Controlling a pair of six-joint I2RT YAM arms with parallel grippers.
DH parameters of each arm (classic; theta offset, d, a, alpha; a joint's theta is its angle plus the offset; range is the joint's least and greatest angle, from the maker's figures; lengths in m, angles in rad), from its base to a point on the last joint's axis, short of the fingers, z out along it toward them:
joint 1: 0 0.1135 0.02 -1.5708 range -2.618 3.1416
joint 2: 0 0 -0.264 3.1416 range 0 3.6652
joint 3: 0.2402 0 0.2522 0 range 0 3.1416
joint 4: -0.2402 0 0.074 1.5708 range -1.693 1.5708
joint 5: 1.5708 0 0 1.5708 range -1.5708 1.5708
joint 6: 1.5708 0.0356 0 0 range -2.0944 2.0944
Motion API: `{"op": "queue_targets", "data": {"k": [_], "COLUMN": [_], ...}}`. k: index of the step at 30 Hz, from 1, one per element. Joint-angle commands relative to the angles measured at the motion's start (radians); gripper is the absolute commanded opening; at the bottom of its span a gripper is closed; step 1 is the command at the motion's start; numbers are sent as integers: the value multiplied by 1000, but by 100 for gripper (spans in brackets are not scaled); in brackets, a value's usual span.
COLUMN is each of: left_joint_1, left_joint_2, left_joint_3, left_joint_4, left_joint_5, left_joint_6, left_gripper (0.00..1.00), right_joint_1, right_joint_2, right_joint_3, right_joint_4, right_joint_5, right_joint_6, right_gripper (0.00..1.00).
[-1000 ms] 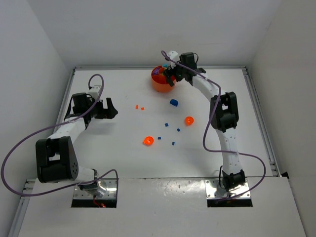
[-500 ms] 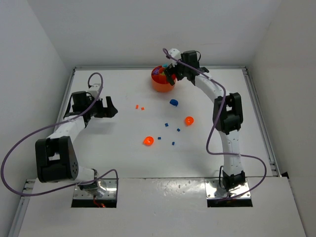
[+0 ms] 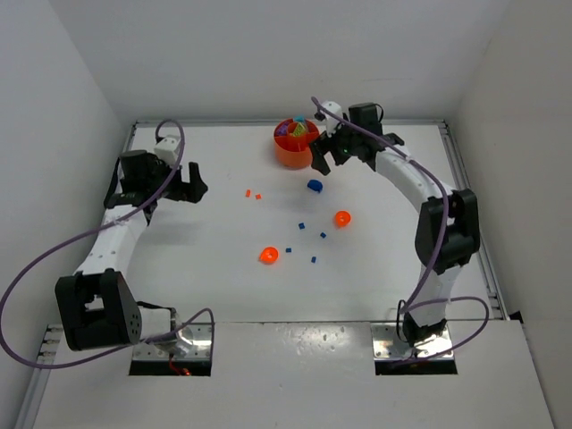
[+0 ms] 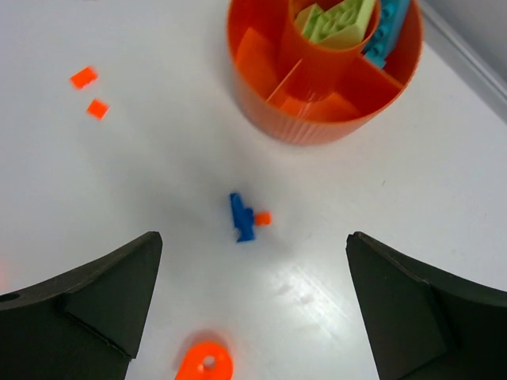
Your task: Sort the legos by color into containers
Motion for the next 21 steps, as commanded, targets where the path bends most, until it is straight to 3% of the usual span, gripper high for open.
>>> {"op": "queue_targets", "data": {"k": [1, 6, 11, 21], "left_joint_1": [-10, -10, -10, -10], "left_joint_2": [31, 22, -9, -61], "left_joint_3": [66, 65, 65, 56], "left_joint_4": [-148, -188, -188, -208], "left_joint_5": [73, 188, 152, 79], "left_joint_6": [93, 129, 129, 169], "left_gripper": [100, 100, 100, 100], "right_joint_1": [-2, -2, -2, -2], "right_joint_2": [-62, 36, 225, 363], "right_joint_3": [-58, 34, 195, 309], "right_joint_4": [-43, -103, -181, -244], "right_joint_5": [-75, -127, -147, -127], "right_joint_6": [-23, -43, -52, -102], "right_gripper": [99, 89, 57, 56]}}
